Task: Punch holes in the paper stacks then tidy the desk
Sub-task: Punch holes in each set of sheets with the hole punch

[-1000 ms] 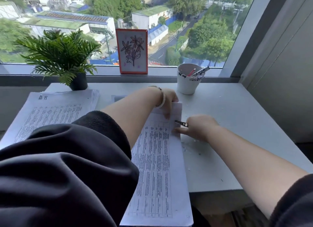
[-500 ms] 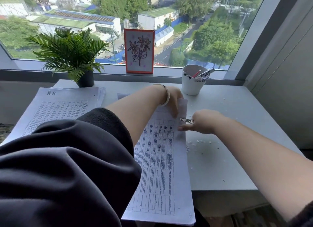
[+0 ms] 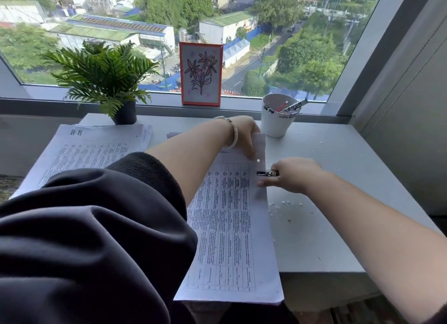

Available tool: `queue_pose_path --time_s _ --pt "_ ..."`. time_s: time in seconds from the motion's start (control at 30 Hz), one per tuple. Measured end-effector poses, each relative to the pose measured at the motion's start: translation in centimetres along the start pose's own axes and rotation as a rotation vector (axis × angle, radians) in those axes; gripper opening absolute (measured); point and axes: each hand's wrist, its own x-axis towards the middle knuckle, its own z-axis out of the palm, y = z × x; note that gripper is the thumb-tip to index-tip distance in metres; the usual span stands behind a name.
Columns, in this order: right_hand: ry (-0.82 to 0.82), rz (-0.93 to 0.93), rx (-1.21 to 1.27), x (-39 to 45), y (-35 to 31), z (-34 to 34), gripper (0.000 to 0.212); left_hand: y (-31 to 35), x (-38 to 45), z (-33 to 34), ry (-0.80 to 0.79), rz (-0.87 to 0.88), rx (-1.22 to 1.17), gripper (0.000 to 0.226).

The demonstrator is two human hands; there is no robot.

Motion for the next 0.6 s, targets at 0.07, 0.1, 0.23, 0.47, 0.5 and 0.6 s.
queue_pose_path --time_s 0.07,0.1,0.23,0.47,0.5,0.6 --pt "-0.019 0.019 0.016 -0.1 0.0 -0.1 0.065 -0.2 0.0 -0.2 0.0 -0.007 0.0 0.023" --pt "-0.026 0.025 0.021 -0.2 -0.1 -0.1 0.067 -0.4 0.0 -0.3 -0.006 -0.011 -0.003 0.026" --pt "-0.084 0.022 0.016 -0.5 -0.4 0.3 0.082 -0.7 0.0 -0.8 -0.011 -0.005 -0.009 0.028" --pt "-0.167 -0.056 -0.1 -1.4 -1.1 0.9 0.085 -0.9 -0.1 -1.8 0.012 0.01 -0.035 0.023" --pt "-0.172 -0.069 -0.111 -1.6 -1.1 1.0 0.086 -1.0 -0.1 -2.0 0.018 0.007 -0.025 0.024" --pt "-0.15 -0.096 -0.14 -1.9 -1.2 1.3 0.087 -1.1 -0.1 -2.4 0.039 -0.006 -0.008 0.026"
